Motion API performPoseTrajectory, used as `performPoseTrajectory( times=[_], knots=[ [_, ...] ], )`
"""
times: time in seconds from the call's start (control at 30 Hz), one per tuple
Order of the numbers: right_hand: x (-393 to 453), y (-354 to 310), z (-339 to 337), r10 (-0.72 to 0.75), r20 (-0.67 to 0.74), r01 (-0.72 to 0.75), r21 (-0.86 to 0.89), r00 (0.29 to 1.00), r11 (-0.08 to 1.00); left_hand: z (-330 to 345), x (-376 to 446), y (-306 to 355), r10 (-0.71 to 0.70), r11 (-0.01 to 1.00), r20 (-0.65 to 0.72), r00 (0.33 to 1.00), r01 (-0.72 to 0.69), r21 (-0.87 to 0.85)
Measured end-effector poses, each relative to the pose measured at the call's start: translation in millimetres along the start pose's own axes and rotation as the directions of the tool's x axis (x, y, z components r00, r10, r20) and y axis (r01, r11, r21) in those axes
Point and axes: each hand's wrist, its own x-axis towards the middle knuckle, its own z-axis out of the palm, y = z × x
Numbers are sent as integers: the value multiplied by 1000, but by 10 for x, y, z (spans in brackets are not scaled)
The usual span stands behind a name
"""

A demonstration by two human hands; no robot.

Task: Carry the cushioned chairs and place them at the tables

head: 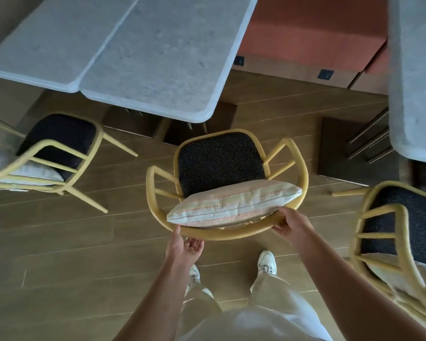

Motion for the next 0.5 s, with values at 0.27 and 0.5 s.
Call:
performPoseTrajectory(
  times=[0.27, 0.5],
  knots=[
    [-338, 951, 853, 18, -13, -18, 33, 1000, 999, -609, 18, 1235, 76, 993, 62, 995, -82, 90],
    [-509, 1467, 1358, 102, 68, -104, 33, 992, 994, -988, 159, 1941, 91, 986, 39, 995, -96, 137]
  ],
)
